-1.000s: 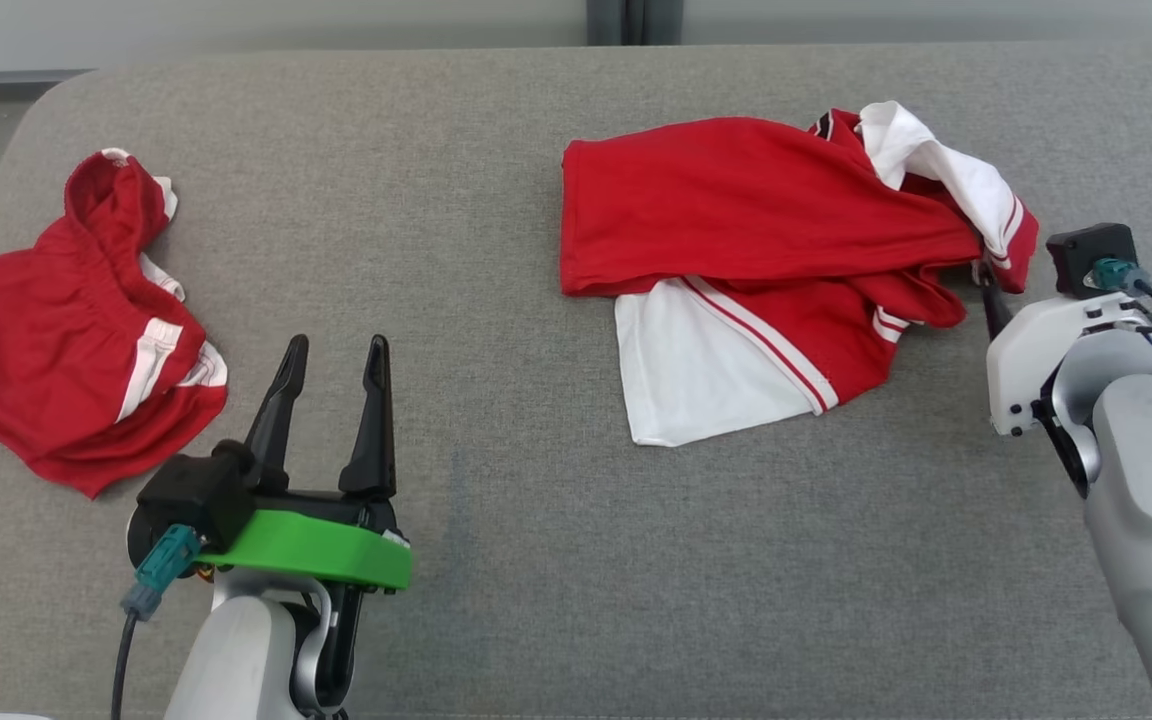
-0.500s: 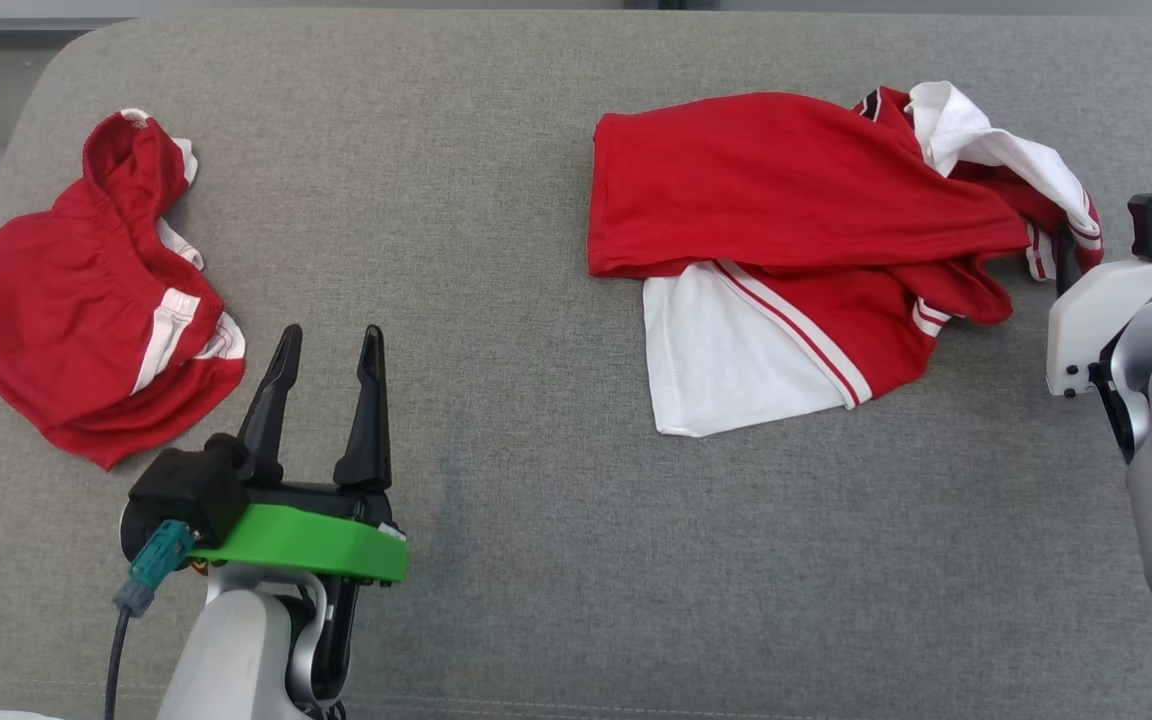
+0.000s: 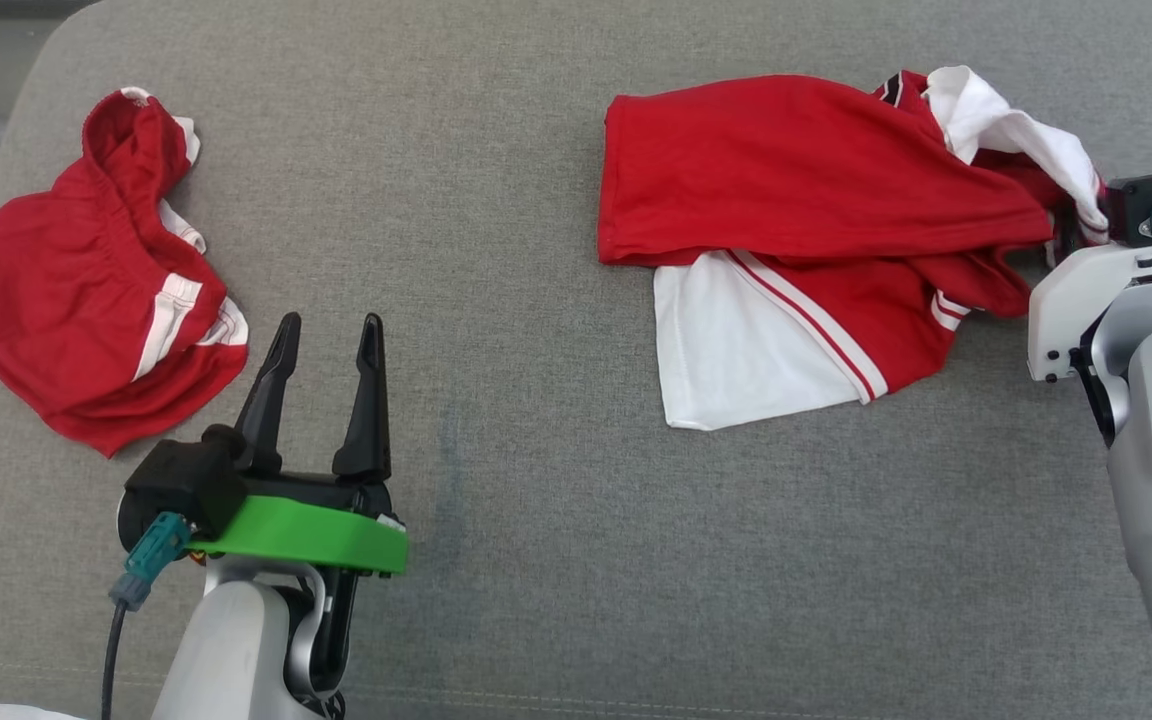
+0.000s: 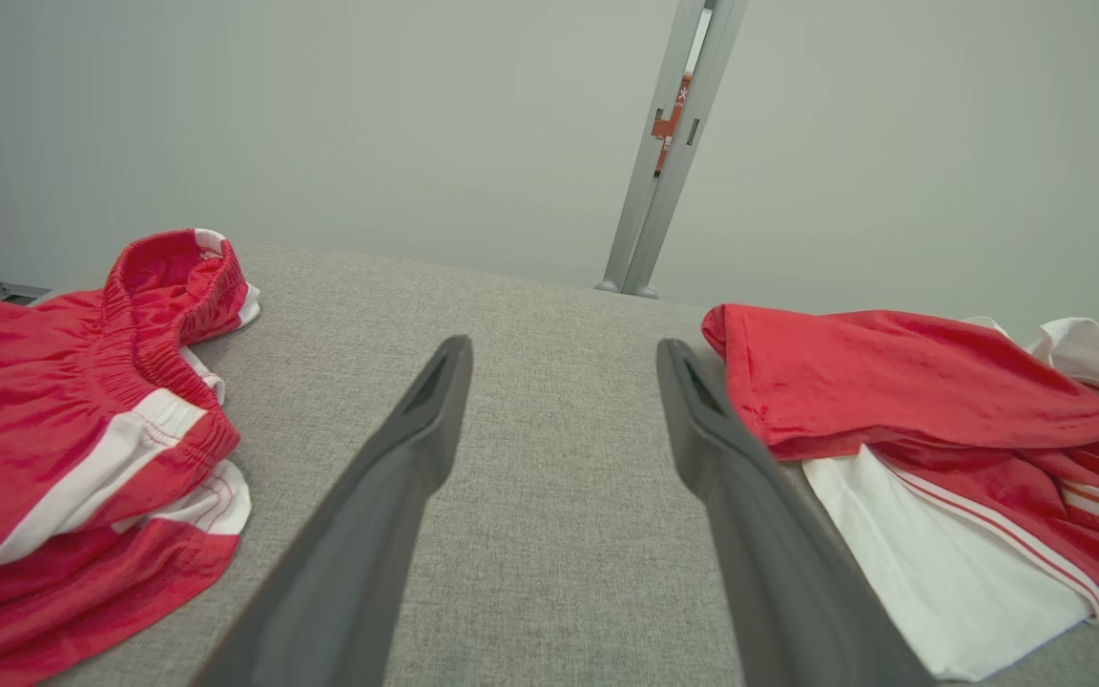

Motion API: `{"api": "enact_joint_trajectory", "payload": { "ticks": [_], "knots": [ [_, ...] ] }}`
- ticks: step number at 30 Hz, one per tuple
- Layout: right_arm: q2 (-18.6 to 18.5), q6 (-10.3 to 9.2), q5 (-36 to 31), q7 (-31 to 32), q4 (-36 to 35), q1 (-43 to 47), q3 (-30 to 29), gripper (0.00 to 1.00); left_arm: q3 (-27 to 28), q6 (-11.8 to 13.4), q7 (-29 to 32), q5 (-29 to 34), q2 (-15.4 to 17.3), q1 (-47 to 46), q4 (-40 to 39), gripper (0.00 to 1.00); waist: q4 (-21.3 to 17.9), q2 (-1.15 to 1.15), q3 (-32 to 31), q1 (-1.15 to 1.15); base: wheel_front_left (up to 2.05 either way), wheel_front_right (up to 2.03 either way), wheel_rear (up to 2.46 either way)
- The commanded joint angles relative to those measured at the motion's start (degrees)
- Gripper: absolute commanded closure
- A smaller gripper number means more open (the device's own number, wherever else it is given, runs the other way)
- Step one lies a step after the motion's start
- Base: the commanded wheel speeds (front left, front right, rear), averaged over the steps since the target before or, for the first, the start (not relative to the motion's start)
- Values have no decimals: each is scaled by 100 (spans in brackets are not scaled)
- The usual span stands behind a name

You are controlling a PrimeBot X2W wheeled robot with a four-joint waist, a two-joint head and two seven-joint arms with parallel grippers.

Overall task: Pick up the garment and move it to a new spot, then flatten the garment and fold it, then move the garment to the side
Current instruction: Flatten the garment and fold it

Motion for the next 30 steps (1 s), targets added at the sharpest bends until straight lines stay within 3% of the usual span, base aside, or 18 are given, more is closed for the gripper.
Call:
{"api": "enact_joint_trajectory", "payload": {
  "ticks": [1,9,15,18,23,26,30],
  "knots": [
    [-56,-3,-55,-133,-33,-69,23,100,42,-5,-3,54,15,-91,-27,0,-12,0,13,0,0,0,0],
    [-197,-4,-464,-1183,-1140,86,165,100,123,39,-3,-26,15,-4,8,0,-268,0,-198,0,0,0,0],
    [-348,-5,-645,-1325,-2701,317,642,100,93,28,-3,-70,16,7,25,0,-410,0,-361,0,0,0,0],
    [-702,-5,-433,-1326,-3387,823,1095,100,65,45,-3,-90,15,17,50,0,-427,0,-427,0,0,0,0],
    [-1147,-5,-41,-1329,-3352,1771,1100,100,80,37,-3,-99,19,102,67,0,-417,0,-531,0,0,0,0],
    [-1249,-5,98,-1261,-3126,2226,974,100,101,32,-3,-92,18,163,73,0,-429,0,-582,0,0,0,0],
    [-1346,-5,376,-911,-2761,2698,1266,100,135,33,-3,-76,17,215,97,0,-456,0,-658,0,0,0,0]
  ]
}}
